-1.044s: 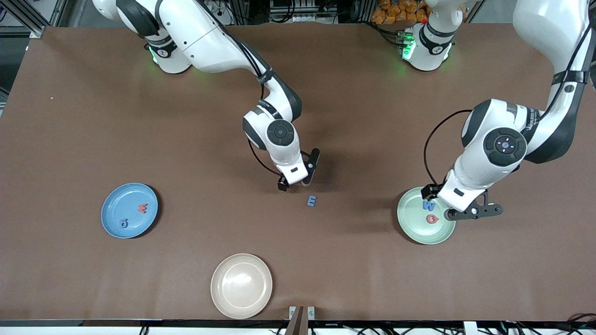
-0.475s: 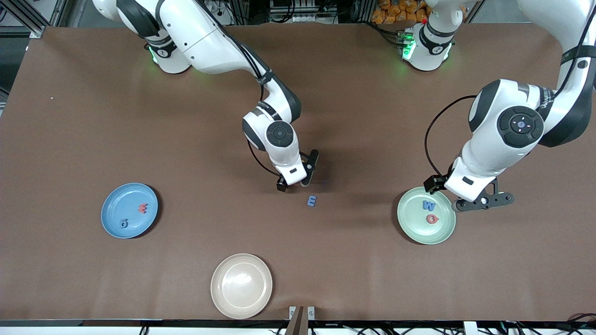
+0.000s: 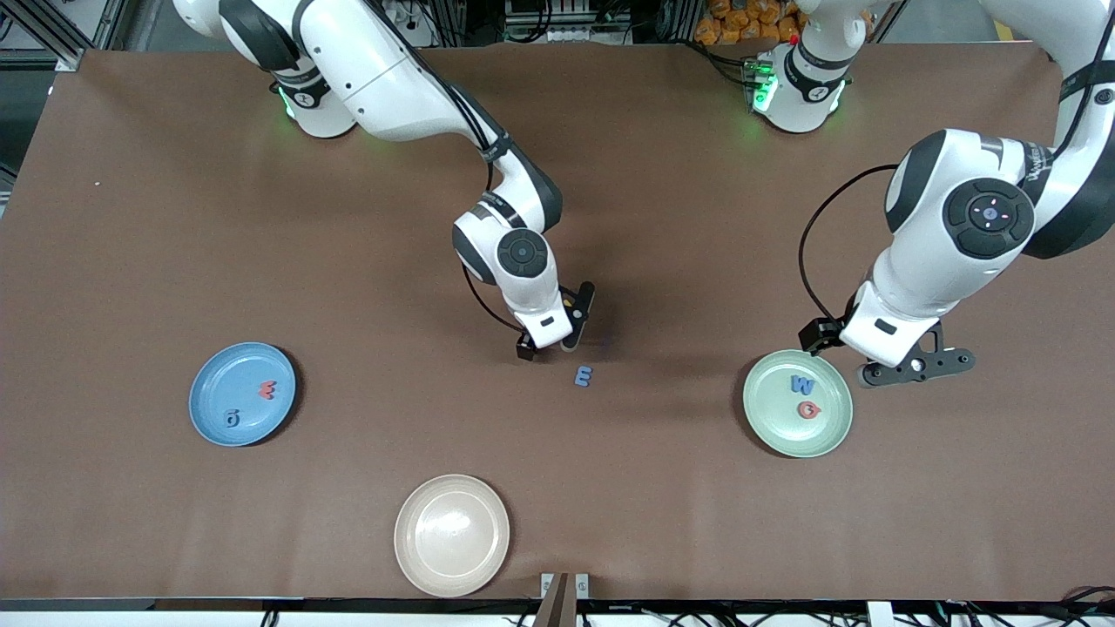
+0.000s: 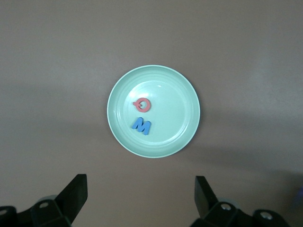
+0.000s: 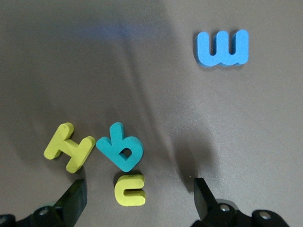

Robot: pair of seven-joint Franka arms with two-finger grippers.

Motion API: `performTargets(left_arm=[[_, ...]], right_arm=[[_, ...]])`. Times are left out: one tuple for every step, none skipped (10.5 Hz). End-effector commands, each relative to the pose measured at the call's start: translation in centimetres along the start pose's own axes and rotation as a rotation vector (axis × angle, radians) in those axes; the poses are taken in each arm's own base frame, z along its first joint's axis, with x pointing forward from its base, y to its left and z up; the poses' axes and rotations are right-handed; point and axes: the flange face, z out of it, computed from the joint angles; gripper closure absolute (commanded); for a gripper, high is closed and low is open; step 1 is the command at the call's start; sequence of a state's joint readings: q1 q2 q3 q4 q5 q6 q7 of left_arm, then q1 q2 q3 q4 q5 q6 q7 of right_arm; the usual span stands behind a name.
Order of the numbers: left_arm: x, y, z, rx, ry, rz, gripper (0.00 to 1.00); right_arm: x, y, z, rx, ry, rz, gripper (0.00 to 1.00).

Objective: Sort upper and lower case letters into plates
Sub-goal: 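Grasp the yellow c letter with the right gripper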

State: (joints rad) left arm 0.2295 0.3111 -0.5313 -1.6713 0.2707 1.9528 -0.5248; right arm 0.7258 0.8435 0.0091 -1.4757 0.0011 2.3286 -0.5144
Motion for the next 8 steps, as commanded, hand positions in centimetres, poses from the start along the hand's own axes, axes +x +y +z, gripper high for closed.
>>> performTargets(left_arm=[[-0.7, -0.2, -1.5, -0.011, -0.012, -0.024, 0.0], [-0.8, -0.1, -1.5, -0.01, -0.015, -0.023, 0.0], [-0.9, -0.2, -1.9, -0.007, -0.015, -0.024, 0.0], [-1.0, -0.2, -2.0, -0.005, -0.014, -0.022, 0.0], [-1.0, -0.2, -2.2, -0.004, -0.011, -0.023, 0.0], [-1.1, -0.1, -2.3, -0.011, -0.014, -0.024, 0.0], [-1.2, 0.0, -2.3, -0.019, -0.018, -0.026, 0.0], [-1.4, 0.6, -2.5, -0.024, -0.018, -0.019, 0.0]], right_arm=[[0.1, 0.2, 0.2, -0.01, 0.01, 0.015, 0.29], [0.1, 0.2, 0.2, -0.012, 0.014, 0.015, 0.74], [0.1, 0.2, 0.3, -0.011, 0.013, 0.015, 0.93], [0.0, 0.3, 0.4, -0.01, 0.012, 0.017, 0.99], [0.0, 0.3, 0.4, -0.009, 0.012, 0.018, 1.0], [0.0, 0.4, 0.4, -0.01, 0.012, 0.019, 1.0], [0.0, 0.4, 0.3, -0.01, 0.012, 0.016, 1.0], [0.0, 0.4, 0.3, -0.01, 0.012, 0.014, 1.0]])
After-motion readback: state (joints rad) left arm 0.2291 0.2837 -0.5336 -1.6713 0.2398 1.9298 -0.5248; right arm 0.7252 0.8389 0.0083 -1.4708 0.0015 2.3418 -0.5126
